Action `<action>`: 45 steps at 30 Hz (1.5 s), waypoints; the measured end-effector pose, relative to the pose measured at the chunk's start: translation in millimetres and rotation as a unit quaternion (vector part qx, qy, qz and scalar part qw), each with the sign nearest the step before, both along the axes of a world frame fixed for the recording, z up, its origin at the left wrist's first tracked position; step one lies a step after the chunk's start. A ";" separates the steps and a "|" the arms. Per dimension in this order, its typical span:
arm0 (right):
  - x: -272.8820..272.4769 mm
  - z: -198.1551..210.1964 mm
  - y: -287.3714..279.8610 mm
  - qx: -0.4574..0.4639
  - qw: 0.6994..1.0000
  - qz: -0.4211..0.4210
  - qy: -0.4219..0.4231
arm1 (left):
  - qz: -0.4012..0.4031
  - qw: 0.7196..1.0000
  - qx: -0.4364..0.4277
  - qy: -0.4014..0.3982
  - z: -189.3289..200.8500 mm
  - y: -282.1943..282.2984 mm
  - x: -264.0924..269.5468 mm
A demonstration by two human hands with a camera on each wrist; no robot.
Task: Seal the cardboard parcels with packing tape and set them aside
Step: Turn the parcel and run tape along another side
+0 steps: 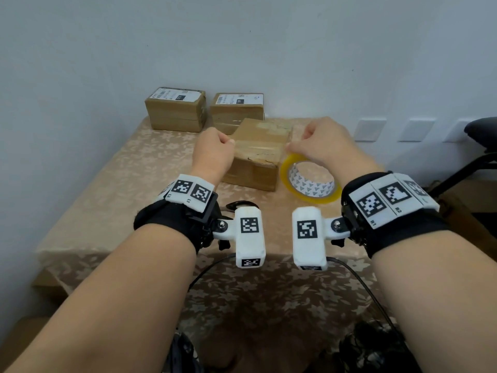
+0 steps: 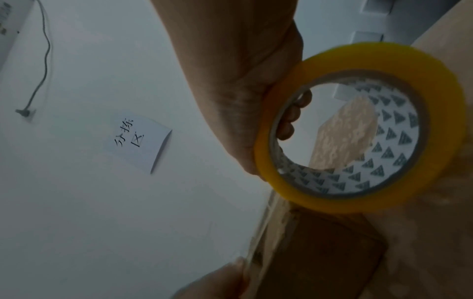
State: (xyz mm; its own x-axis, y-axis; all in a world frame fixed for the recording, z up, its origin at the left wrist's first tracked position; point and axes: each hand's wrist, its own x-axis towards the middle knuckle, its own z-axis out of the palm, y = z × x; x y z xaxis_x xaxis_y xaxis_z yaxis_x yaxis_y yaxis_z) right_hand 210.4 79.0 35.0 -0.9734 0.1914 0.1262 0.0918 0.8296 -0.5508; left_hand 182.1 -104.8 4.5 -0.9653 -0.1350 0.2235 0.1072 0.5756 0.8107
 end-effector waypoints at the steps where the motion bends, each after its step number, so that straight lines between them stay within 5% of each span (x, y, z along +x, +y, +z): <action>1: -0.7 -1.5 -0.3 0.012 1.000 0.000 -0.001 | -0.001 1.000 -0.010 0.003 -1.7 -1.2 -2.2; 7: -10.6 2.0 7.2 0.068 0.997 -0.029 0.003 | -0.021 0.994 -0.099 0.034 -0.8 2.4 -8.3; 30: -18.3 -11.5 8.3 0.063 0.997 -0.030 -0.043 | -0.015 0.979 -0.200 0.037 -15.1 4.0 -18.6; 36: -20.4 -12.1 8.1 0.076 0.995 -0.037 -0.050 | 0.033 0.990 -0.139 0.021 -16.9 -4.7 -20.4; 38: -21.5 -12.8 8.2 0.081 0.995 -0.039 -0.050 | 0.010 0.980 -0.174 0.099 -13.4 -6.0 -13.6; 40: -21.5 -12.5 7.1 0.086 0.994 -0.038 -0.049 | -0.110 0.967 -0.184 0.136 -8.6 1.1 -3.0; 43: -20.4 -11.0 4.9 0.088 0.994 -0.038 -0.051 | -0.280 0.906 -0.314 0.051 -14.6 14.0 5.0; 45: -18.3 -9.8 3.9 0.085 0.994 -0.035 -0.053 | -0.289 0.867 -0.405 0.014 -20.6 12.6 0.4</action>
State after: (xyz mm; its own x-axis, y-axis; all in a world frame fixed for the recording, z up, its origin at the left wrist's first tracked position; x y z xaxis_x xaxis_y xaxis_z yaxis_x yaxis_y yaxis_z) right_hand 192.1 82.9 25.2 -0.9678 0.2442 0.0606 0.2028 0.8997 -0.3865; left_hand 182.5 -92.2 -16.1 -0.8123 0.5817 0.0426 0.5805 0.7989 0.1574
